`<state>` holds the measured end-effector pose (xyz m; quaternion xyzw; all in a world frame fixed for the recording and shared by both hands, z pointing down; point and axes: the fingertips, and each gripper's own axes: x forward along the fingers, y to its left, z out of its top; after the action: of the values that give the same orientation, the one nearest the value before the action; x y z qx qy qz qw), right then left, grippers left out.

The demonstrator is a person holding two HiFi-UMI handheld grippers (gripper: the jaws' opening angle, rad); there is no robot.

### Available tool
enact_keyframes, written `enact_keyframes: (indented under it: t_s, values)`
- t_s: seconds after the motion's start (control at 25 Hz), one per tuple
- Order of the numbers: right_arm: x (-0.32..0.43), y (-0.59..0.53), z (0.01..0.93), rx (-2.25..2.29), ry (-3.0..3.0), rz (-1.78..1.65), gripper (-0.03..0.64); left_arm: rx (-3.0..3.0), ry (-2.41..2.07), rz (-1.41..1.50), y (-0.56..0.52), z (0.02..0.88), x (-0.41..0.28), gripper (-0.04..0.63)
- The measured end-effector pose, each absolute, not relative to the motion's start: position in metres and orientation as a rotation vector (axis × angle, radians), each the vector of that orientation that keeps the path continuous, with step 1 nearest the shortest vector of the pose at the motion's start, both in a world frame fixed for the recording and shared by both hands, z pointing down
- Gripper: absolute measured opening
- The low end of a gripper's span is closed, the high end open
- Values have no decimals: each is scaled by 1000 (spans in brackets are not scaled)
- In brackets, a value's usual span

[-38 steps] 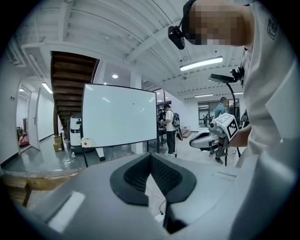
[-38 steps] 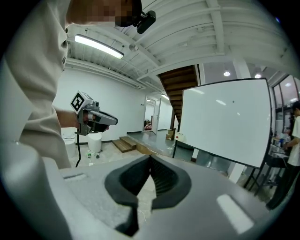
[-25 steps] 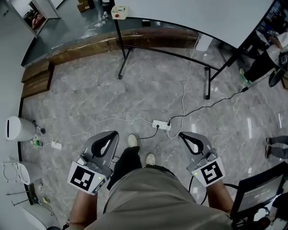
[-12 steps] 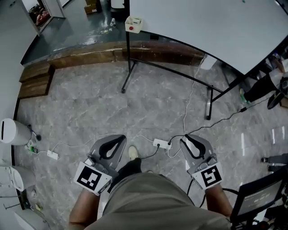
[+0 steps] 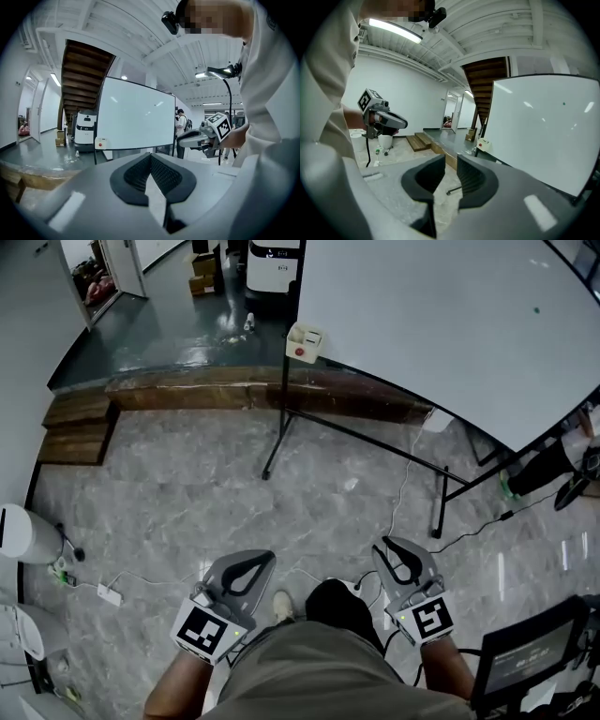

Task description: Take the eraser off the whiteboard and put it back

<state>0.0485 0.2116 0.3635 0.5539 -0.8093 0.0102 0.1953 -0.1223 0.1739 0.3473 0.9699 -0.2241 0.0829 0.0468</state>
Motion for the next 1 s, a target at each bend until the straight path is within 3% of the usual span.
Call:
enact_keyframes:
  t_s: [0.52,1.0]
  values:
    - [79,41,381,1414,-2379,6,68,2877,-847,293,54,353,-99,3]
    - [167,-107,386,1298,-2480,39,68,2817,-1004,329,-87,337,-11,3]
